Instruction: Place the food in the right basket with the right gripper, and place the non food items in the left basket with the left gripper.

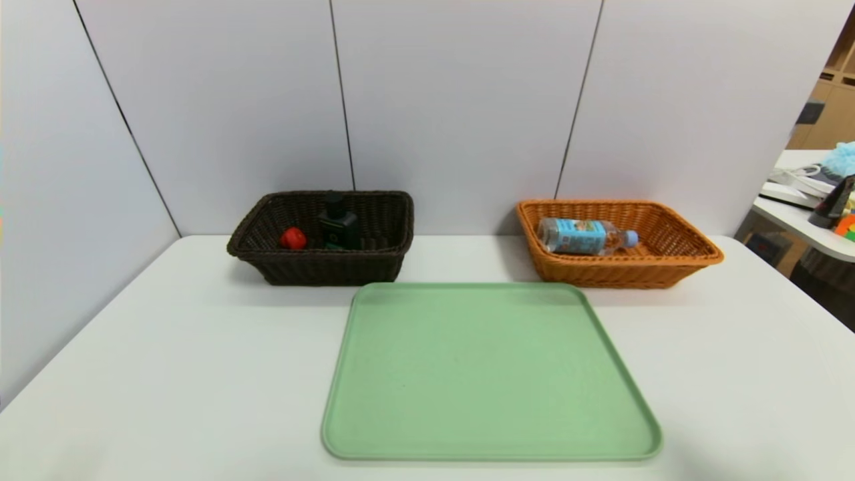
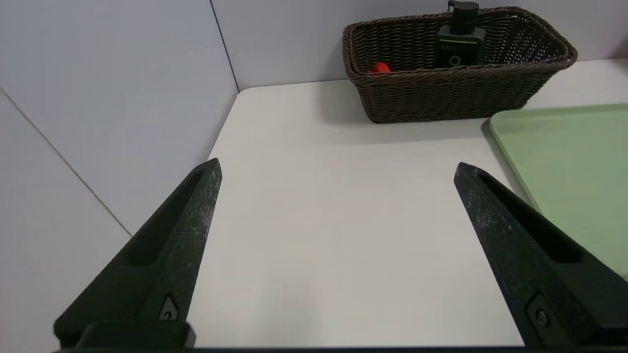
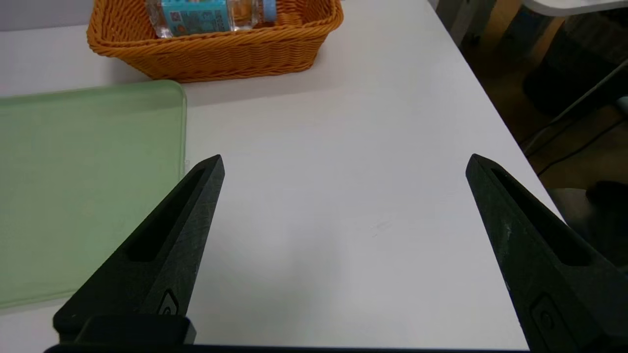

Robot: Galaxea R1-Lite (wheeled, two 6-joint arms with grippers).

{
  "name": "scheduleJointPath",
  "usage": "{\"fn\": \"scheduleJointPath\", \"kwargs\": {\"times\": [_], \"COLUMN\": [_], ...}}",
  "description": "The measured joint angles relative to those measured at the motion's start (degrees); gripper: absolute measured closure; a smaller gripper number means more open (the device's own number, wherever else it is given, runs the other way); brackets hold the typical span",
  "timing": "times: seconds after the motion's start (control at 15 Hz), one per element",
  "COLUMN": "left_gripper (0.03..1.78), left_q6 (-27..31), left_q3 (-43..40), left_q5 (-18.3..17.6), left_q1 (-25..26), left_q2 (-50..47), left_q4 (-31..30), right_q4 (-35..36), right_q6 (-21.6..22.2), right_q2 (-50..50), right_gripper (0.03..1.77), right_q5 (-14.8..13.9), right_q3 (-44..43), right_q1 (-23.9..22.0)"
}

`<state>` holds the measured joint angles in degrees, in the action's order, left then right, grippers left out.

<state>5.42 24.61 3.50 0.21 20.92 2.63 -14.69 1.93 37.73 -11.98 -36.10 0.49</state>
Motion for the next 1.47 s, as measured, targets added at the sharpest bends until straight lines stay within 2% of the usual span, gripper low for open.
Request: {"fn": "scheduleJointPath", "kwargs": {"times": [0.27, 0.4, 0.6, 0.8, 0.93, 1.13, 1.27, 1.33, 1.47], "left_gripper": [0.12, 0.12, 0.12, 0.12, 0.12, 0.12, 0.12, 0.12, 0.12], "left_q6": [0.06, 0.24, 0.48, 0.48, 0.69, 1.4, 1.93, 1.71, 1.21], "left_q3": [-2.4, -3.15, -4.36, -5.9, -9.18, -16.68, -21.89, -23.16, -24.28], "left_q5": [-1.93, -2.02, -0.5, -0.52, -0.5, -0.55, -0.83, -0.98, -1.18], "left_q1": [-0.05, -0.13, -0.28, -0.3, -0.32, -0.37, -0.37, -0.37, -0.37], "left_q2": [-10.73, -15.8, -19.65, -20.81, -20.97, -21.03, -21.05, -21.05, -21.05], "left_q4": [7.47, 10.37, 10.09, 7.17, 3.27, -6.88, -15.62, -18.9, -16.99], "right_q4": [-0.18, 0.06, 0.17, 3.28, 8.61, 21.88, 28.82, 28.83, 24.27], "right_q6": [-1.16, -3.24, -8.4, -10.91, -11.35, -12.12, -12.53, -12.47, -11.81], "right_q2": [-11.67, -17.34, -27.04, -34.46, -36.36, -37.52, -37.75, -37.8, -37.8], "right_gripper": [0.1, 0.1, 0.1, 0.1, 0.1, 0.1, 0.1, 0.1, 0.1], "right_q5": [1.29, 4.39, 9.75, 14.09, 14.62, 15.03, 15.86, 16.64, 16.97], "right_q3": [3.63, 5.14, 8.81, 13.2, 18.05, 29.93, 34.45, 35.26, 35.89], "right_q1": [0.09, 0.17, 0.17, 0.06, 0.02, 0.02, 0.02, 0.02, 0.02]}}
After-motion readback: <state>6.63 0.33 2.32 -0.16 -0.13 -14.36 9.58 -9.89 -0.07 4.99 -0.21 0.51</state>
